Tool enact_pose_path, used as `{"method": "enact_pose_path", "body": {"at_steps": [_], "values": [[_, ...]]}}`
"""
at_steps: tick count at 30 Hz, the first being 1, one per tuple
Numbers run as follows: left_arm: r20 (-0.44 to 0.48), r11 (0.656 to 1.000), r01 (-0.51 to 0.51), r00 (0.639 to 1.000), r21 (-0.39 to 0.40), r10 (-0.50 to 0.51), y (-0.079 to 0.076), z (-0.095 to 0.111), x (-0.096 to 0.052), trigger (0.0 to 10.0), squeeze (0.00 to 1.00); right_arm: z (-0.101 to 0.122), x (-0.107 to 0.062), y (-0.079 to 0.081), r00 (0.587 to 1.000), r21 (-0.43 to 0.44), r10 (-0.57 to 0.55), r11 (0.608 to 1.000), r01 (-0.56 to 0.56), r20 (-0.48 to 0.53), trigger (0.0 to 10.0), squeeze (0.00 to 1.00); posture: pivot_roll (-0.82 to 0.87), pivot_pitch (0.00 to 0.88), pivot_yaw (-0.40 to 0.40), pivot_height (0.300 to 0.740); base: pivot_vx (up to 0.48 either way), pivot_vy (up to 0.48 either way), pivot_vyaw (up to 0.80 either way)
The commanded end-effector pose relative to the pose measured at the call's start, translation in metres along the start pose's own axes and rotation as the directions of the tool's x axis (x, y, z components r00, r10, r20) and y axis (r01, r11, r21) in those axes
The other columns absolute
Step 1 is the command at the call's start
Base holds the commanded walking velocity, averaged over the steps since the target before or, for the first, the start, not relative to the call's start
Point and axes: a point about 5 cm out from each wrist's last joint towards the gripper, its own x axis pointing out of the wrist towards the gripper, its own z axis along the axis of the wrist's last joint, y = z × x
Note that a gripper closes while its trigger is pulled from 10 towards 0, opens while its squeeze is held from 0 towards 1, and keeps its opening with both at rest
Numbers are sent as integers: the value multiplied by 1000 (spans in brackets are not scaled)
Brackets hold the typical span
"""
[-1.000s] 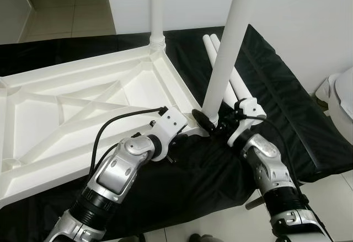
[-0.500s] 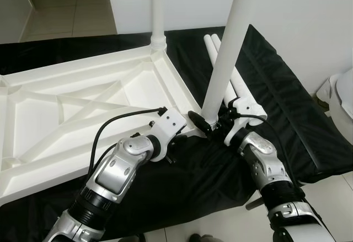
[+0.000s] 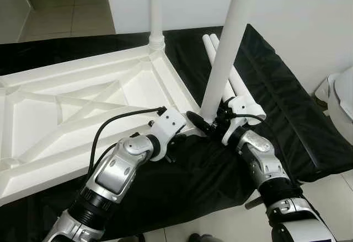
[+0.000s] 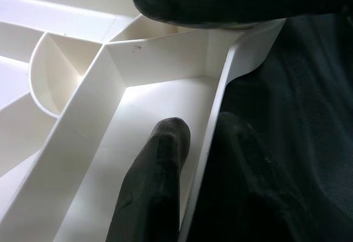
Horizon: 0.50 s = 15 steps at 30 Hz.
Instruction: Building children table
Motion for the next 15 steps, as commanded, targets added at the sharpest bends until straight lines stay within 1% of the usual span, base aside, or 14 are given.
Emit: {"method": "enact_pose_path", "body": {"at_steps": [1, 2, 3, 4, 5, 8, 9, 11, 12, 13, 14, 15], "values": [[27, 1000, -7, 1000, 18, 6, -2, 5, -5, 10000, 0, -8, -5, -6, 989, -16, -135, 991, 135, -57, 0, 0, -7, 136, -5, 740, 0, 0, 0], [27, 1000, -7, 1000, 18, 6, -2, 5, -5, 10000, 0, -8, -5, -6, 989, -16, -135, 991, 135, -57, 0, 0, -7, 136, -5, 740, 0, 0, 0], [27, 1000, -7, 1000, 17, 7, -2, 5, -5, 10000, 0, -9, -5, -6, 983, -20, -173, 985, 172, -65, 0, 0, -7, 136, -6, 740, 0, 0, 0], [26, 1000, -8, 1000, 17, 8, -2, 5, -5, 10000, 0, -11, -5, -8, 965, 12, -250, 968, 251, -78, 0, 0, -7, 135, -10, 740, 0, 0, 0], [26, 1000, -8, 1000, 17, 8, -2, 5, -5, 10000, 0, -11, -5, -8, 965, 12, -250, 968, 251, -78, 0, 0, -7, 135, -10, 740, 0, 0, 0], [27, 1000, -7, 1000, 14, 7, -3, 5, -5, 10000, 0, -11, -2, 2, 921, 40, -378, 923, 383, -93, 0, 0, -10, 133, -9, 740, 0, 0, 0], [27, 1000, -7, 1000, 14, 7, -3, 5, -5, 10000, 0, -11, -2, 2, 921, 40, -378, 923, 383, -93, 0, 0, -10, 133, -9, 740, 0, 0, 0], [29, 1000, -1, 1000, 17, 0, -4, 5, -4, 10000, 0, -11, -3, 7, 892, 41, -442, 893, 447, -98, 0, 0, -12, 132, -8, 740, 0, 0, 0], [29, 1000, 1, 1000, 19, -1, -4, 5, -4, 10000, 0, -11, -4, 8, 871, 23, -481, 874, 485, -101, 0, 0, -13, 131, -8, 740, 0, 0, 0], [29, 1000, 1, 1000, 19, -1, -4, 5, -4, 10000, 0, -11, -4, 8, 871, 23, -481, 874, 485, -101, 0, 0, -13, 131, -8, 740, 0, 0, 0], [29, 1000, 2, 1000, 20, -3, -5, 6, -4, 10000, 0, -10, -4, 11, 853, 27, -513, 856, 517, -95, 0, 0, -15, 130, -9, 740, 0, 0, 0], [28, 1000, 3, 1000, 21, -4, -5, 6, -4, 10000, 0, -10, -6, 13, 825, 13, -556, 829, 560, -99, 0, 0, -16, 127, -9, 740, 0, 0, 0]]}}
